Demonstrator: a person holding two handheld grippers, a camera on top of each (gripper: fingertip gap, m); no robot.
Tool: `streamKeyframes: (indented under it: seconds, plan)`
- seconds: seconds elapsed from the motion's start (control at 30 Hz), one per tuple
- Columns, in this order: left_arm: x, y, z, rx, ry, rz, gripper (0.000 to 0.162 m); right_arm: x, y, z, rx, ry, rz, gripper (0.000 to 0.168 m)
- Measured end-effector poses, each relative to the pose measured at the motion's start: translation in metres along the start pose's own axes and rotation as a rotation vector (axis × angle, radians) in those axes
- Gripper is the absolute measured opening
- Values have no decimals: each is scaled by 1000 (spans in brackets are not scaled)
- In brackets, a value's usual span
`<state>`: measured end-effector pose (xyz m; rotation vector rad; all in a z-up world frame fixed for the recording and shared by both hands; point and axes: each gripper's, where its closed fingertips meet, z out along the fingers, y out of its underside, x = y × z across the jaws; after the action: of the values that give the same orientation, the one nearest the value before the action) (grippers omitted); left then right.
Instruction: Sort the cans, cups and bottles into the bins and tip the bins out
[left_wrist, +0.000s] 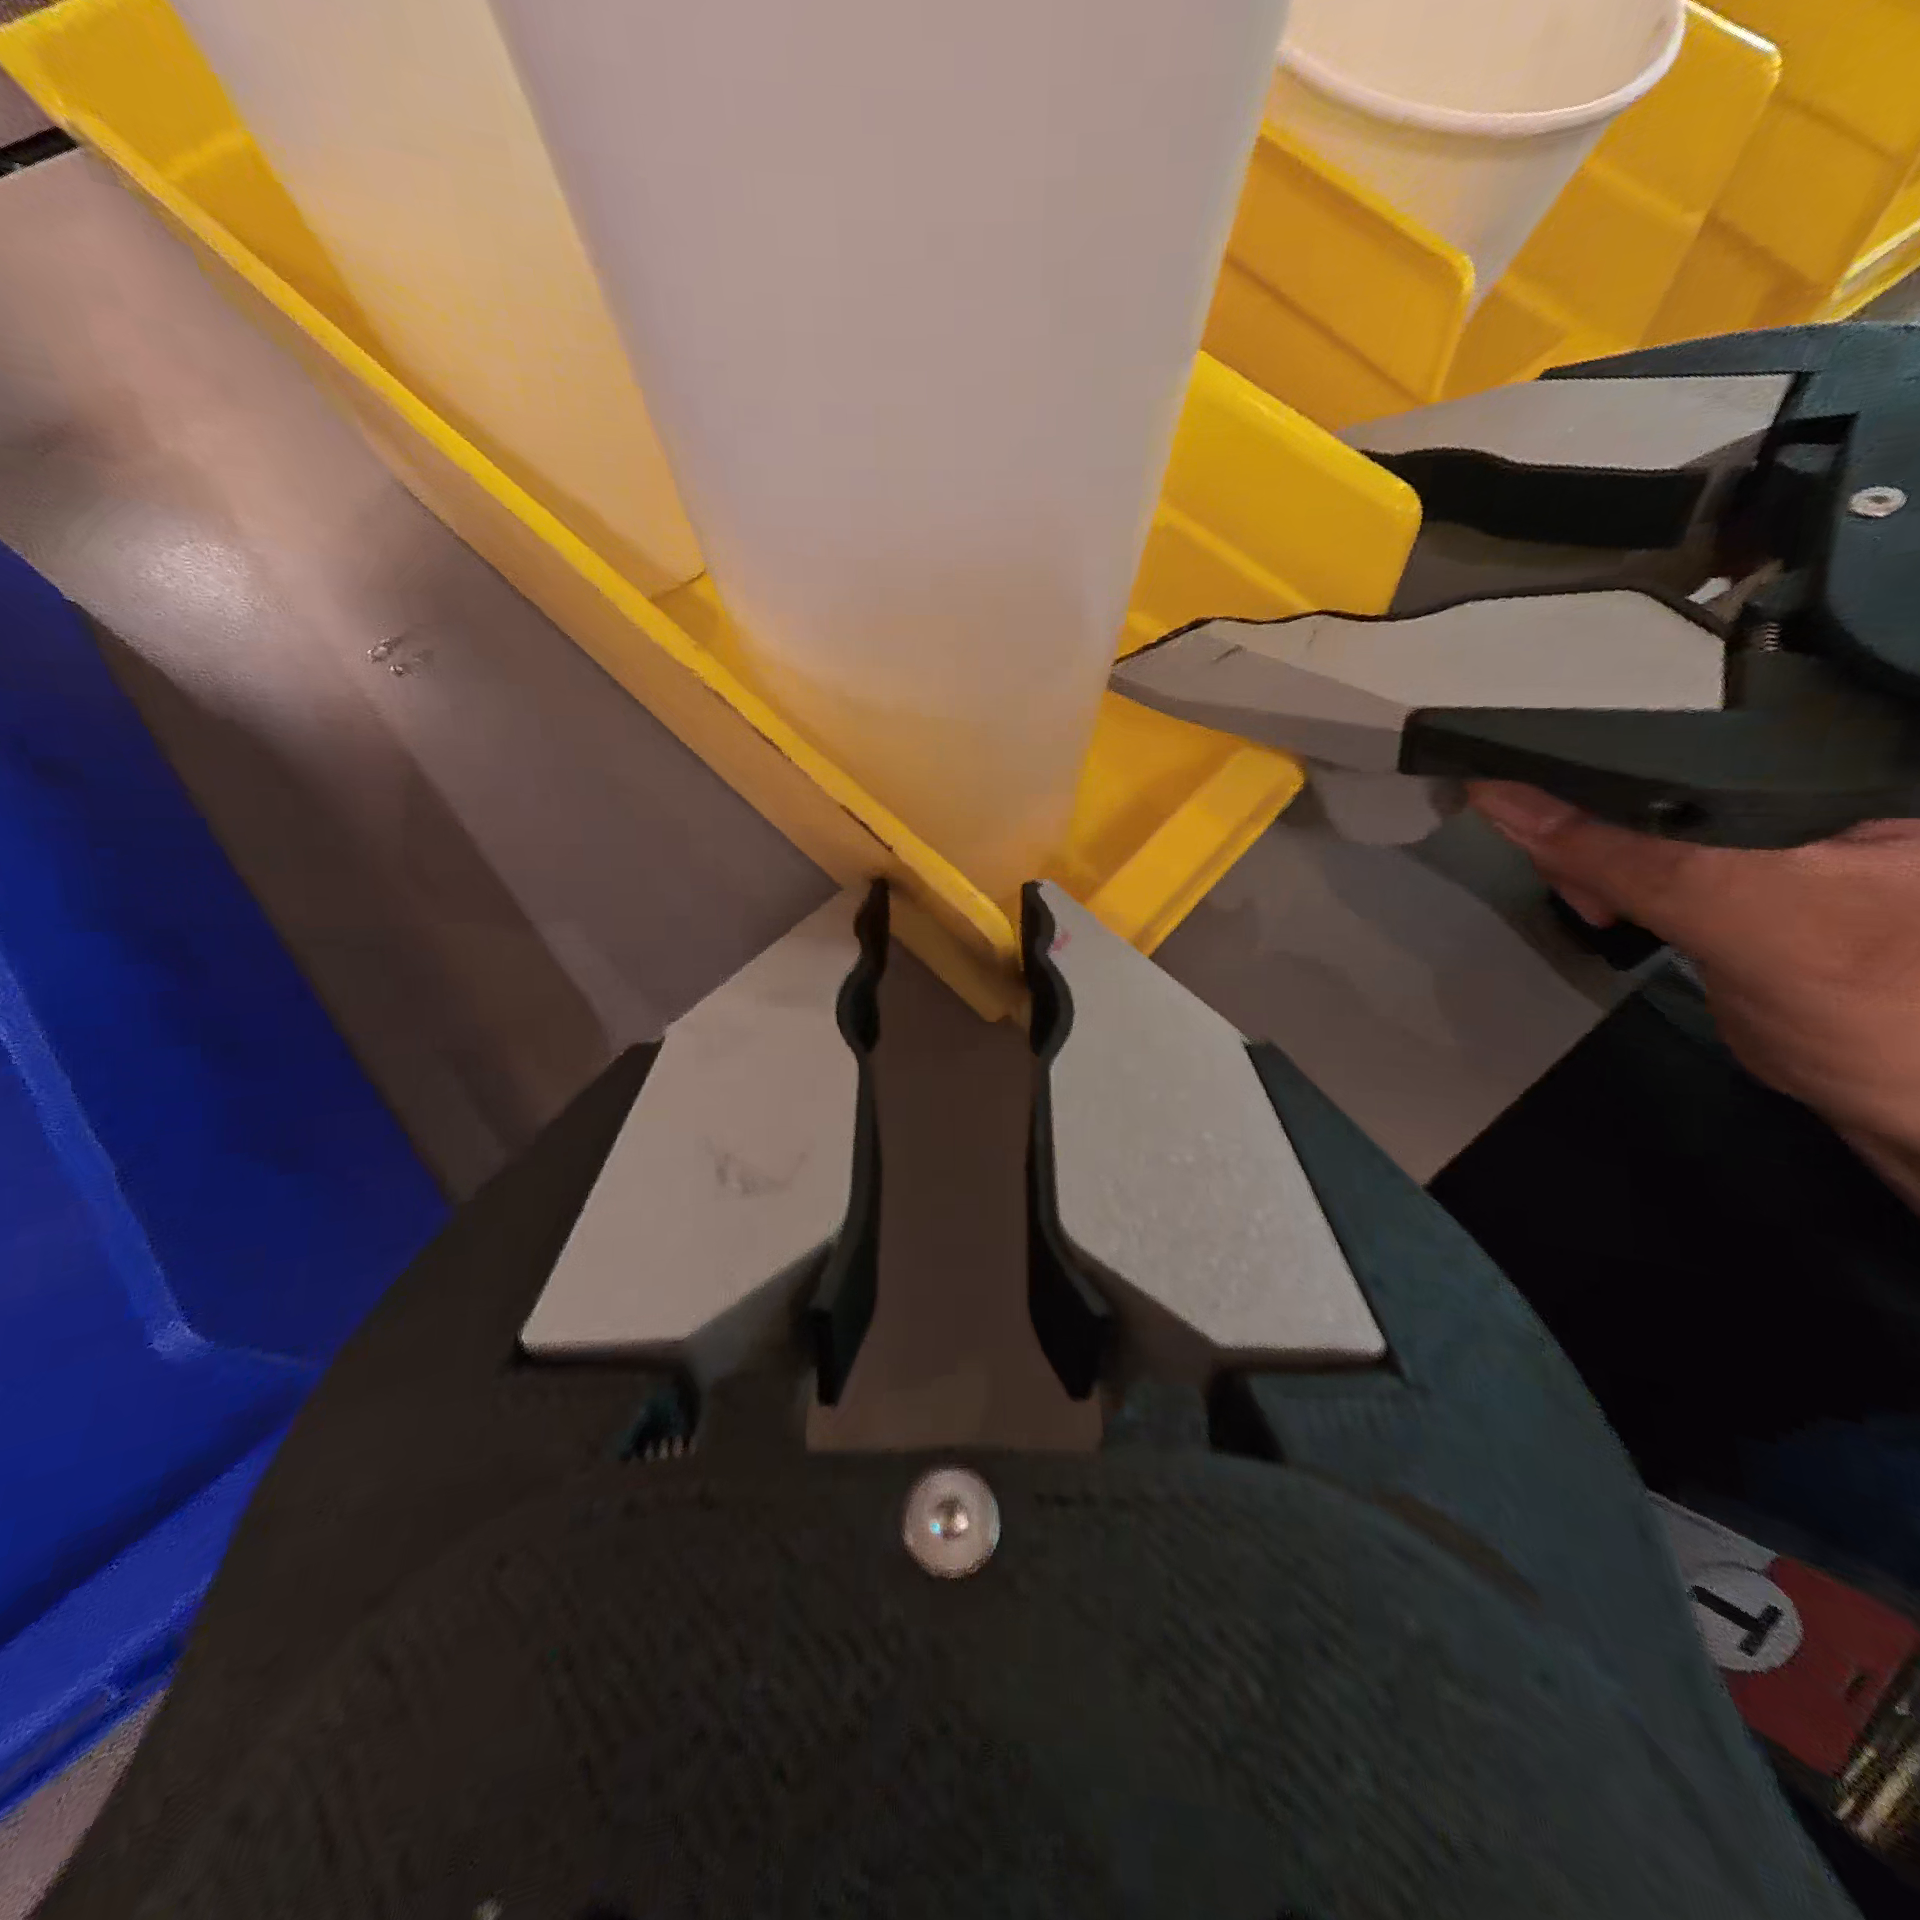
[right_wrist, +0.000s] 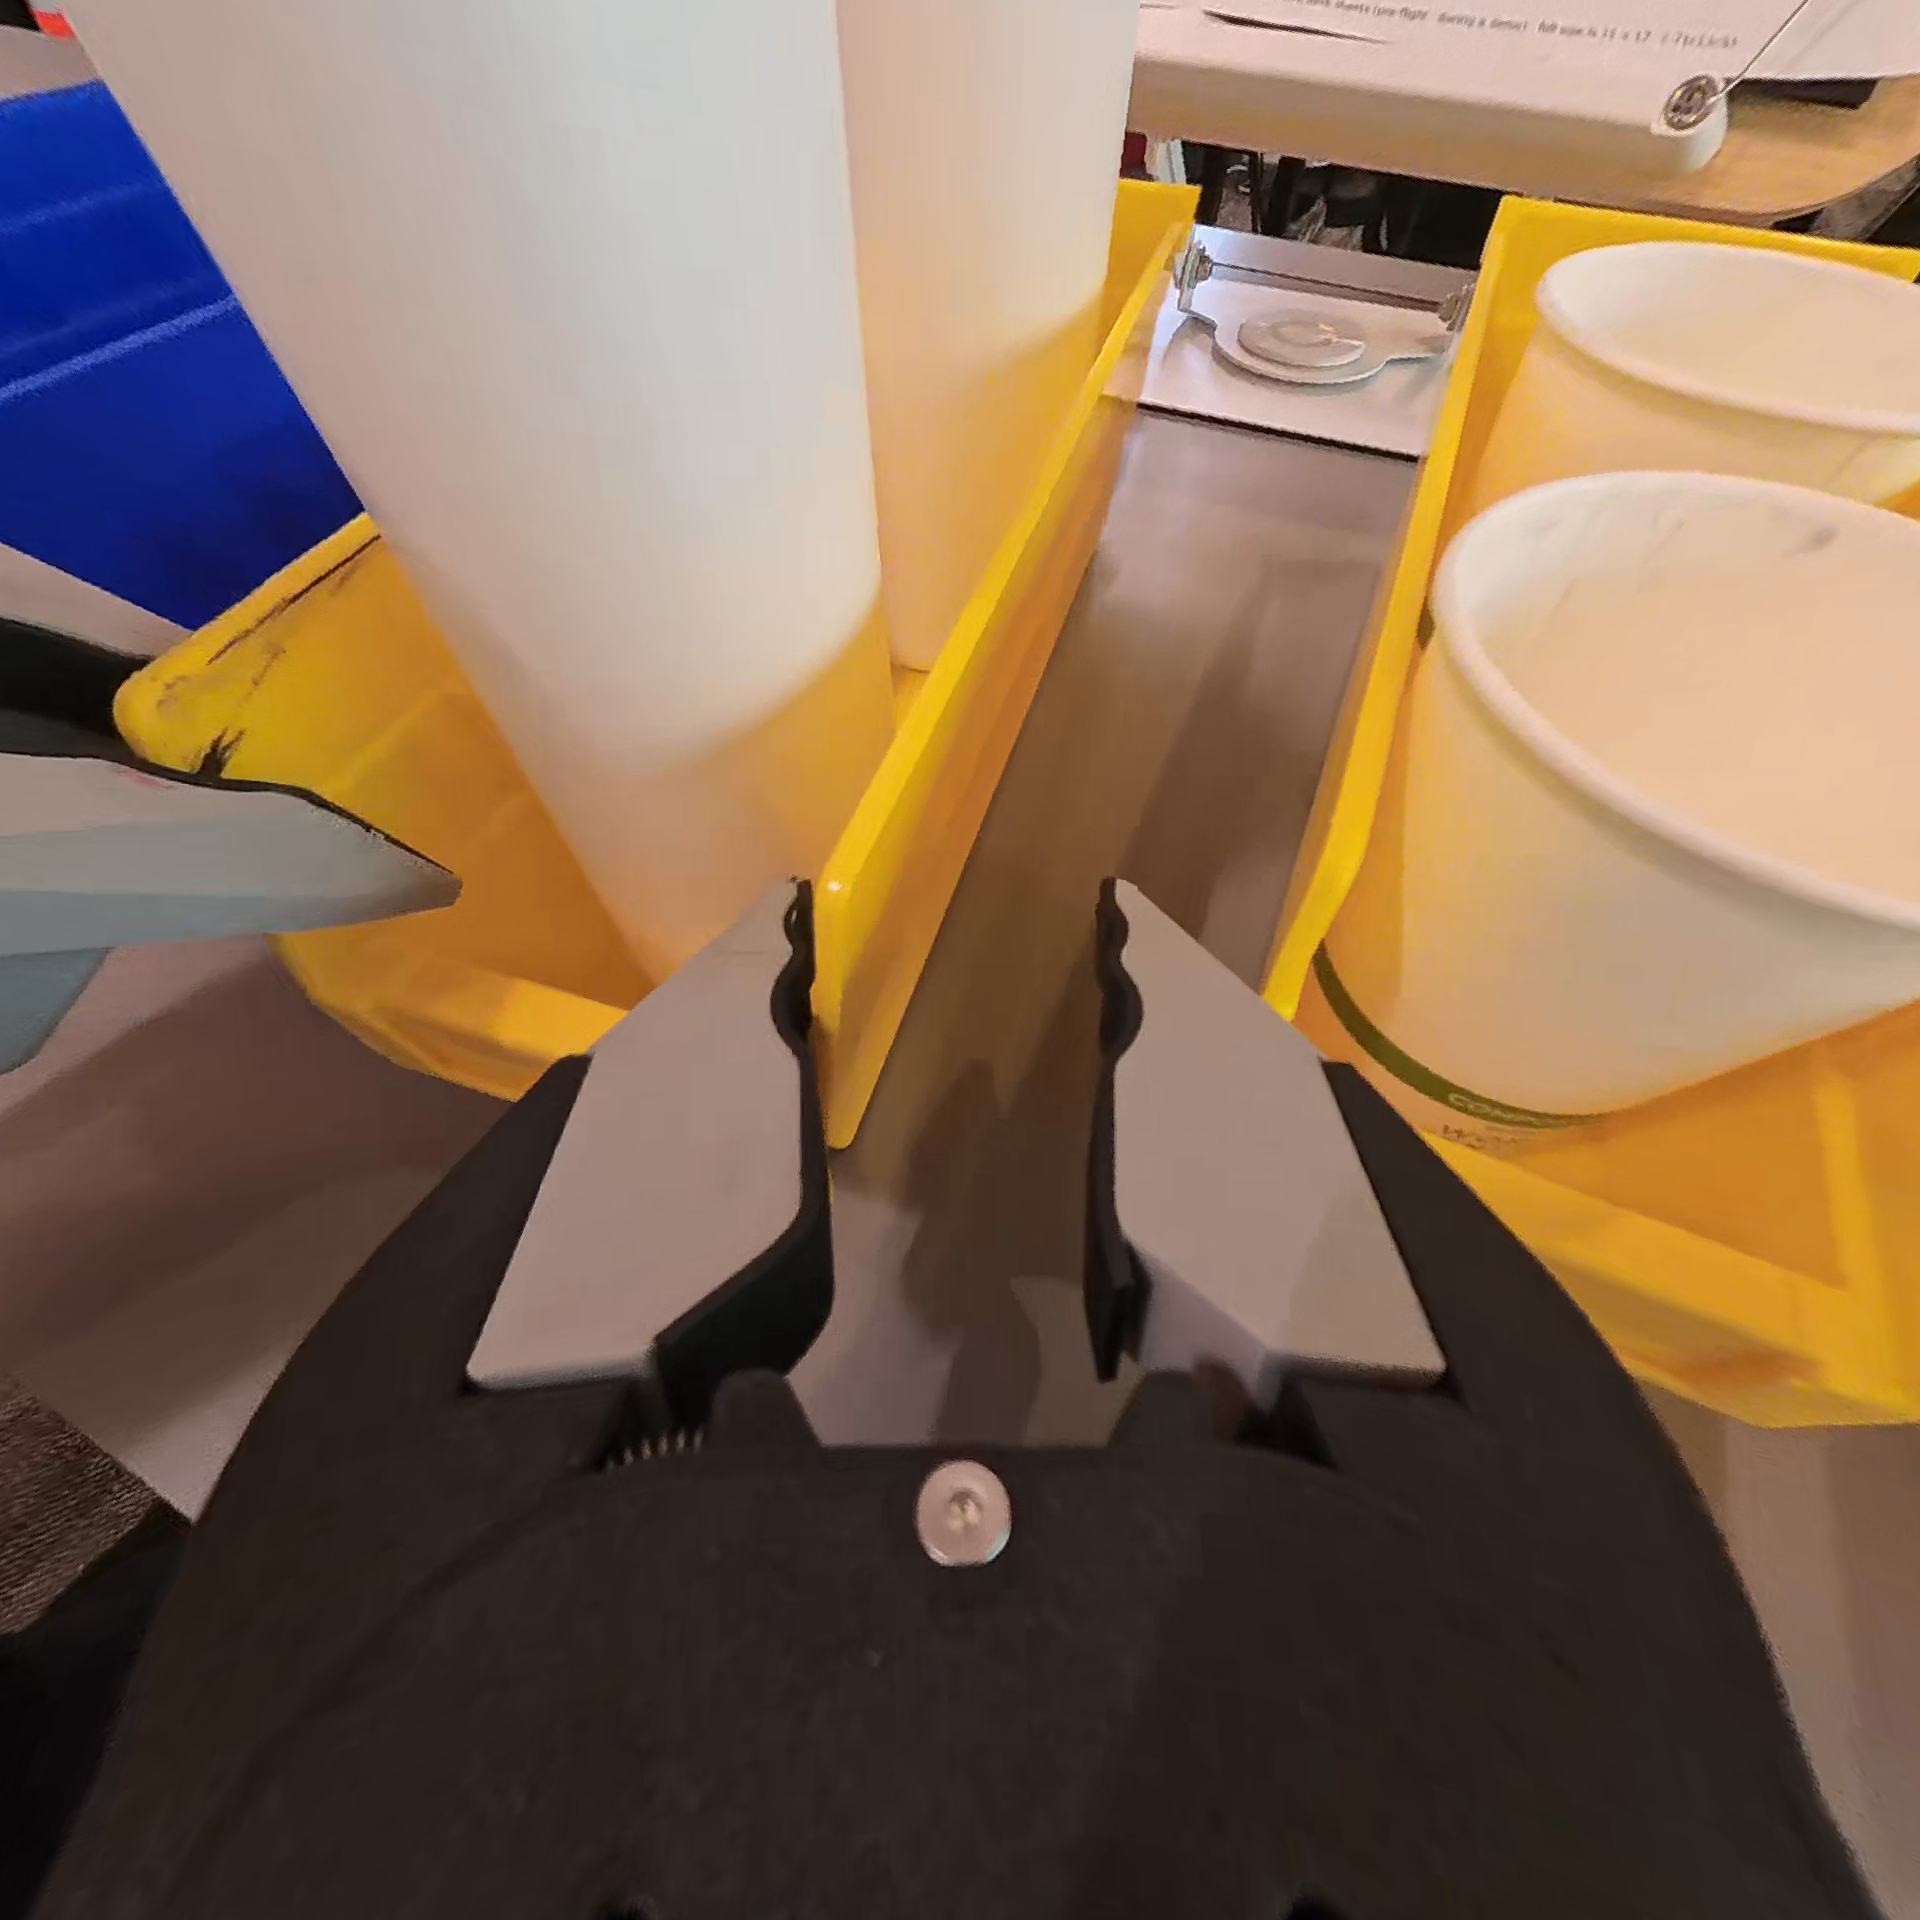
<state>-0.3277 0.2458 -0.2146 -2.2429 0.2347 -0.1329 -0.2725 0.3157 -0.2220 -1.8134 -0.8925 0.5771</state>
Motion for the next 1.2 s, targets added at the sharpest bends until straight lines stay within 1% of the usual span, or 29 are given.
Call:
streamKeyframes:
  seconds: [0.07,0.1,0.13,0.17,0.2,0.23,0.27,0.33,0.47,0.57,0.77,0.9,0.93,1.2]
  plan:
    - [3,1,-1,-7,-3,7,24,-1,1,-2,4,-10,-6,46]
    - [4,1,-1,-8,-1,8,24,-6,2,-2,-2,-44,-8,34]
    - [6,1,-1,-8,4,6,24,-10,3,-2,-9,-73,1,27]
    - [7,0,-1,-6,13,3,25,-9,4,-1,-18,-74,16,31]
    - [8,0,0,-2,26,-5,26,-11,4,0,-25,-89,24,22]
    - [10,0,0,2,42,-14,27,-12,5,1,-29,-96,36,15]
    - [13,0,-1,0,65,-18,29,-10,5,1,-31,-86,37,12]
    - [25,2,-4,-10,152,-28,30,-1,5,-1,-33,-40,17,1]
    - [33,0,-12,-4,227,-37,35,6,6,-4,-29,-56,52,0]
    - [34,-3,-20,9,246,-33,32,7,7,-4,-28,-47,42,0]
    - [27,-2,-26,11,244,-40,30,7,6,0,-51,-55,57,2]
    - [22,-3,-30,20,242,-50,30,7,6,1,-41,-68,54,0]
    - [20,-3,-31,23,240,-52,30,7,6,1,-38,-72,64,2]
    - [5,-7,-44,61,219,-76,30,14,0,-10,-24,-120,156,2]
